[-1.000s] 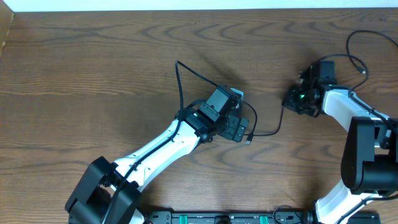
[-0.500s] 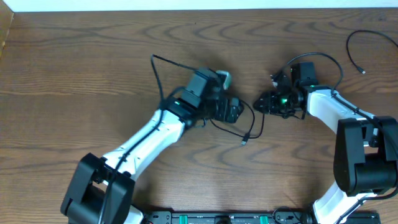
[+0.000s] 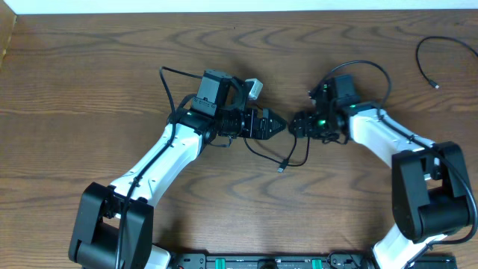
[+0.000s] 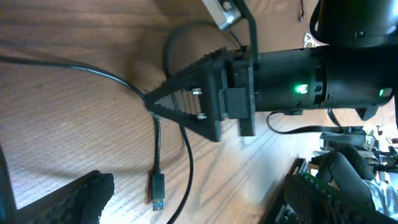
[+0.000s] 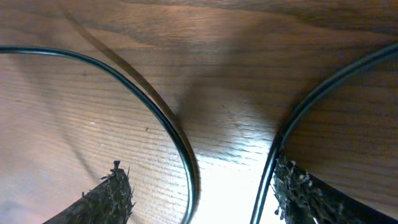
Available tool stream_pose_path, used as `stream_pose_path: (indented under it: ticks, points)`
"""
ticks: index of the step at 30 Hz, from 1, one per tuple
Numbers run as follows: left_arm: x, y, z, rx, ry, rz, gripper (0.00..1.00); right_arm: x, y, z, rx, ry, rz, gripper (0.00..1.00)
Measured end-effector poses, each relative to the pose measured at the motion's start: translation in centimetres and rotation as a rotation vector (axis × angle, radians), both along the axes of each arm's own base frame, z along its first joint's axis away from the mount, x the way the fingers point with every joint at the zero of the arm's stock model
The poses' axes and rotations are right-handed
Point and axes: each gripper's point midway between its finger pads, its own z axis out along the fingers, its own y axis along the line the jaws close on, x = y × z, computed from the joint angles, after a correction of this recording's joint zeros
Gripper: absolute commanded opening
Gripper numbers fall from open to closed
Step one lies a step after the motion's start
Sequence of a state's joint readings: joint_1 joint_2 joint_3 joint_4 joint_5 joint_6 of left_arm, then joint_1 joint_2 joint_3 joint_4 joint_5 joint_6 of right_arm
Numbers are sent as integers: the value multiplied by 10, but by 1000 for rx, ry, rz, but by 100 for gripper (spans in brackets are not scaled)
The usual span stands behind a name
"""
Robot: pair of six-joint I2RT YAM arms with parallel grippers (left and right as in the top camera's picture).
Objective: Untangle cables
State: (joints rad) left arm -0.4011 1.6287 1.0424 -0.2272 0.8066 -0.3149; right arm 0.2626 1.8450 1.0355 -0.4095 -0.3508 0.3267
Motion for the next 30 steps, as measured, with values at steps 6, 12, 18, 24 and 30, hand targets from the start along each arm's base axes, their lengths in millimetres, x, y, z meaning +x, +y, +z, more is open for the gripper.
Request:
stream_pose_path:
  ticks: [6, 12, 18, 24, 30]
  points:
    - [-1, -1, 0, -5, 6, -3, 94, 0, 5, -5, -158, -43, -51, 71]
    - [-4, 1, -2, 2, 23, -3, 95, 1, -9, -10, -256, -74, -152, 60]
    - [-4, 1, -2, 4, 28, -3, 94, -1, -28, -16, -299, -105, -213, 35]
    - [-5, 1, -3, 4, 29, -3, 95, -2, -35, -18, -314, -108, -238, 69]
    - [-5, 1, -3, 4, 29, -3, 95, 3, -18, -11, -232, -134, -182, 95]
